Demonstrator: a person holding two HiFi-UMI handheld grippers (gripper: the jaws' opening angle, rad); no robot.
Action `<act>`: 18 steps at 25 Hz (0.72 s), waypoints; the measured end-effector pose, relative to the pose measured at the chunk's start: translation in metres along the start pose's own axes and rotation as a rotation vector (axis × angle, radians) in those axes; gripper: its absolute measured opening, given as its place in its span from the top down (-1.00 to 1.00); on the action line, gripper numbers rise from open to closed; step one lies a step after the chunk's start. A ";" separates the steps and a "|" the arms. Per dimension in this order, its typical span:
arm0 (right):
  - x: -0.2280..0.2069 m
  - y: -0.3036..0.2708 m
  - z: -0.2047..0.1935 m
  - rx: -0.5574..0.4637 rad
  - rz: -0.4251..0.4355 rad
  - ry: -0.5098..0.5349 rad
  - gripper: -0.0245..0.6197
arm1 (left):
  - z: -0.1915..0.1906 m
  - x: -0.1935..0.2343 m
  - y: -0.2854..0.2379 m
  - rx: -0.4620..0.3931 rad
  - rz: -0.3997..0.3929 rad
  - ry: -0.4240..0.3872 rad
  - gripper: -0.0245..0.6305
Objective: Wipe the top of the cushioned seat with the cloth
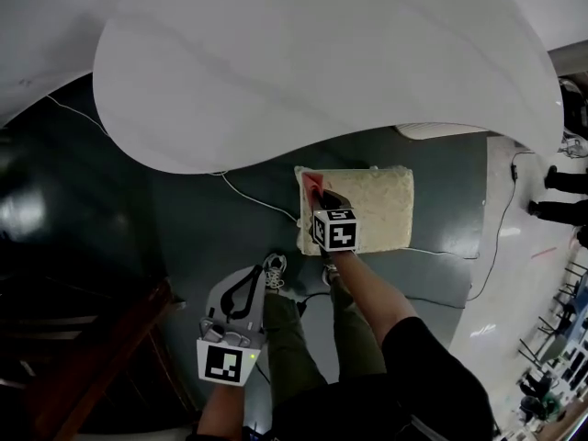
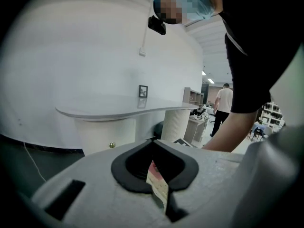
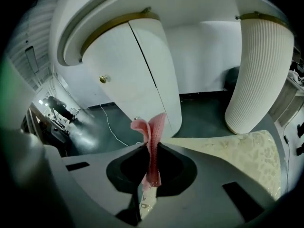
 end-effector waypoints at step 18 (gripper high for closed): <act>-0.078 -0.012 -0.003 0.108 -0.165 0.020 0.84 | -0.010 -0.019 -0.041 0.053 -0.075 0.014 0.87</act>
Point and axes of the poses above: the fingertips, and each gripper's own axes: y backward along the fingers, x to its left, z out of its top, the point moved 8 cm from there along y, backward along the fingers, and after that the axes turned 9 degrees about -y, right-handed, at the moved point
